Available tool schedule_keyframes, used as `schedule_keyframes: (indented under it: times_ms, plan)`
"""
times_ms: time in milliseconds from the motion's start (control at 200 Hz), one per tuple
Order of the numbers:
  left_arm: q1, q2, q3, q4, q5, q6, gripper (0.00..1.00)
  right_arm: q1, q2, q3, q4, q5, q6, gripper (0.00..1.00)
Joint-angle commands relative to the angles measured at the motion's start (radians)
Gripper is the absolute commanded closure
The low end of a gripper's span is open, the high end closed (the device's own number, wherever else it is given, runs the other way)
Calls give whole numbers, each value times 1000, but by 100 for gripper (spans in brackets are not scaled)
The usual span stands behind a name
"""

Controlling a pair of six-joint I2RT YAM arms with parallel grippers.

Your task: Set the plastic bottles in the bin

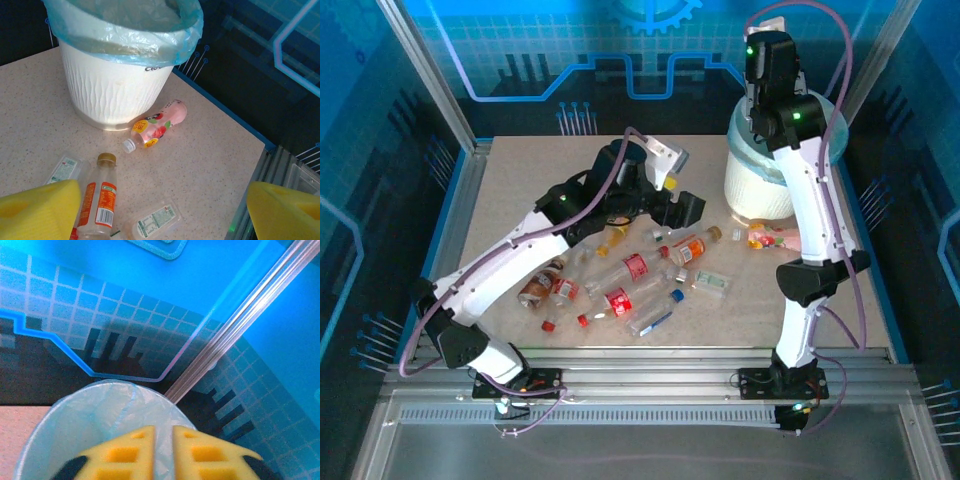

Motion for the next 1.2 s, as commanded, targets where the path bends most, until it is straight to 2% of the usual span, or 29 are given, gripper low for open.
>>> schedule_keyframes:
  times_ms: [0, 135, 240, 315, 405, 425, 495, 535, 575, 610, 690, 770, 860, 955, 1080, 1190]
  plan:
    - [5, -42, -33, 4, -16, -18, 13, 16, 16, 3, 77, 72, -130, 90]
    - [6, -57, -38, -11, -25, -14, 13, 35, 37, -11, 146, 146, -232, 91]
    - [4, -72, -50, -21, -30, -16, 13, -1, -10, -27, 67, 176, -167, 94]
    - [4, -85, -67, -15, -27, -25, 13, -69, -136, -164, 53, 171, -109, 95]
    - [0, -91, -79, -3, -12, -34, 13, -199, -346, -457, 197, 81, -132, 90]
    - [0, -89, -78, -1, -8, -34, 13, -255, -425, -568, 276, 16, -159, 88]
    - [-9, -83, -65, -1, 0, -31, 13, -376, -574, -746, 389, -148, -182, 85]
    - [-17, -75, -52, 0, 3, -28, 13, -414, -662, -857, 485, -193, -184, 79]
    - [-26, -66, -33, -5, 2, -22, 13, -416, -720, -887, 492, -213, -149, 78]
    - [-36, -58, -17, -7, -6, -16, 13, -417, -748, -865, 418, -252, -87, 79]
    - [-65, -51, 2, -2, -24, -9, 13, -387, -753, -766, 208, -290, 39, 79]
    - [-93, -59, -6, 12, -46, -12, 13, -297, -757, -710, 35, -287, 106, 76]
    - [-124, -74, -25, 14, -72, -12, 13, -155, -818, -752, -22, -253, 160, 74]
    - [-153, -96, -51, 0, -85, -13, 14, -56, -895, -809, -101, -261, 277, 73]
    - [-175, -144, -124, -7, -78, -15, 13, 5, -1025, -960, -161, -461, 464, 70]
    - [-177, -198, -224, 7, -86, -33, 13, 30, -1112, -1135, -186, -580, 582, 69]
